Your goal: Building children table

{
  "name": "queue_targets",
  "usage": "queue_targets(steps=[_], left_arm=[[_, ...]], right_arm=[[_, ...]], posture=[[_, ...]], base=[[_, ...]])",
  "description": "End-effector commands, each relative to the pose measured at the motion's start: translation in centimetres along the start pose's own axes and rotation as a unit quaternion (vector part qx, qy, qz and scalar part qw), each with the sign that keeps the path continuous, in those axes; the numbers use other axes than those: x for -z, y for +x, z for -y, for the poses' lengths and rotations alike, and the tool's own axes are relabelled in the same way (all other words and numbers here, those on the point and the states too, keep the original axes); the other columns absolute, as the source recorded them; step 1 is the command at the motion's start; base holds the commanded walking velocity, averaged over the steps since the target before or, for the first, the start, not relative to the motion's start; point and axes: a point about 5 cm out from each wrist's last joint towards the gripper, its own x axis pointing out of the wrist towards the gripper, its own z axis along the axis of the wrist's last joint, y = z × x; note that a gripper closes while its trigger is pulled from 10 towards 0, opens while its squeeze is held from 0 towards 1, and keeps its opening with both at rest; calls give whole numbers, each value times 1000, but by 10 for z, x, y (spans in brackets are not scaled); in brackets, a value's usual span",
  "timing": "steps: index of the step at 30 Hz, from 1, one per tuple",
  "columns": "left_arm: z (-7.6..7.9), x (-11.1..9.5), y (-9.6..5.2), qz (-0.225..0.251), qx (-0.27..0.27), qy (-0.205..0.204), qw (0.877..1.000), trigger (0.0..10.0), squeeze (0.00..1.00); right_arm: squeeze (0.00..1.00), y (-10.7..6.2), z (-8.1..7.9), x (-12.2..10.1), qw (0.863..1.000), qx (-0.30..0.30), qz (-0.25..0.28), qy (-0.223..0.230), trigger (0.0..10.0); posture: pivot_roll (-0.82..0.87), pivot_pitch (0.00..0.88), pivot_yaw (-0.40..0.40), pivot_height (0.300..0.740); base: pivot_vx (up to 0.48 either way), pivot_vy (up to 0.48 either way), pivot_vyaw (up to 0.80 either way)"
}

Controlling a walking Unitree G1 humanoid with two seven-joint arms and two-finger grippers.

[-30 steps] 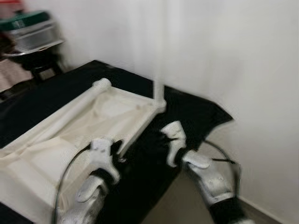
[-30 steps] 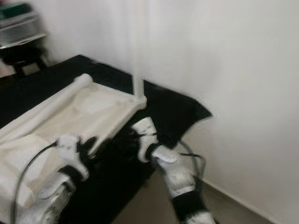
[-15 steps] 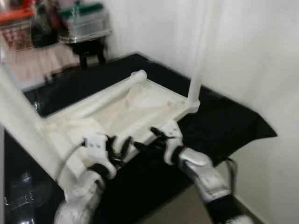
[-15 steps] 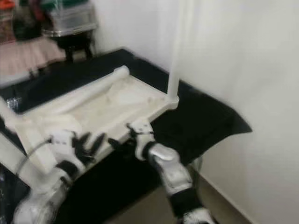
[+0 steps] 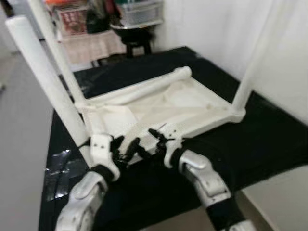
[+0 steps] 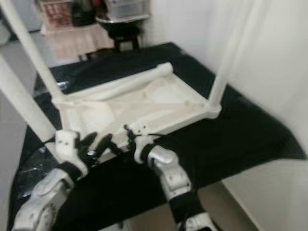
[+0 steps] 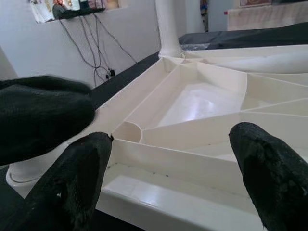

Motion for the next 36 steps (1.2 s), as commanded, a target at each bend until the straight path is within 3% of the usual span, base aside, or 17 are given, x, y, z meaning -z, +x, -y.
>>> queue_targets(steps=[1,17,36], left_arm=[[-4,3,-1,-11,-5,0,1000,10000,0],[-3,3,-1,-12,-2,-3,1000,10000,0],[-7,2,-2,-6,-20,-15,1000,10000,0]], right_arm=[[0,1,0,-2,1000,1,8,10,10000],[0,1,0,-1,1000,-3,3,12,10000],[0,1,-2,-1,1000,-7,-1,3,10000]], posture=[[-115,47,54,740],[-115,49,54,740],[-113,51,56,740]], base=[[0,-435,0],[0,-465,0],[0,0,0]])
